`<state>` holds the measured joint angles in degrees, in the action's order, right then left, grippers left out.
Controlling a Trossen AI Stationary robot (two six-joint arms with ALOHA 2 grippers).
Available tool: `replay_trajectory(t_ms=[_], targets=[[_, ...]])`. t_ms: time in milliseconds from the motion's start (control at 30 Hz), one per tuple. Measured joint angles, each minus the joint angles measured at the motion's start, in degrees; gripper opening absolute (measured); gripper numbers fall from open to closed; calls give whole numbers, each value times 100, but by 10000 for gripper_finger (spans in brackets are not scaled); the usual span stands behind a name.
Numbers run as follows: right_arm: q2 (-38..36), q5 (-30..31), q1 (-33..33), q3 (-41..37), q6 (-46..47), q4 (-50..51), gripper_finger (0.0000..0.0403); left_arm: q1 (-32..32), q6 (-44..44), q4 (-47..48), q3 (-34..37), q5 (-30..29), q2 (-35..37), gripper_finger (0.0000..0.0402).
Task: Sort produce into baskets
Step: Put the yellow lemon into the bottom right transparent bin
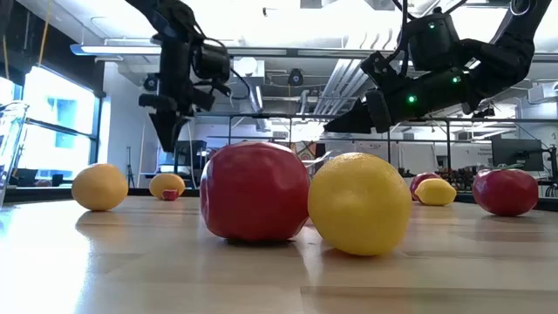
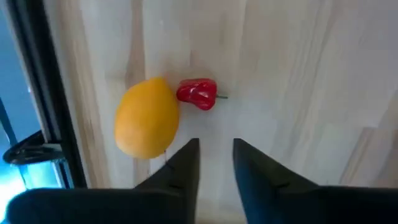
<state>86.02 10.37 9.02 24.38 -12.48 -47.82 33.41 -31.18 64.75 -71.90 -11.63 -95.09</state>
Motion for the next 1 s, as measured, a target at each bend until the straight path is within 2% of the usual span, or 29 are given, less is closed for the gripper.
replay_trajectory(t_ms=[167,267,433,567,1000], targets=[[0,-173,0,0,122,64,1,33,-59,-136,-2,-556,-371,175],[0,-211,0,0,150,91,1,126,49,-237,-2,-615,-571,221],[0,-227,0,0,151,89,1,196,67,-597,-2,-1096,-864,271],[0,-227,0,0,150,101,1,273,-2,-637,-4,-1119,-1048,286],[0,-225,0,0,149,126,1,564,-205,-876,-4,-1169,-1218,286]])
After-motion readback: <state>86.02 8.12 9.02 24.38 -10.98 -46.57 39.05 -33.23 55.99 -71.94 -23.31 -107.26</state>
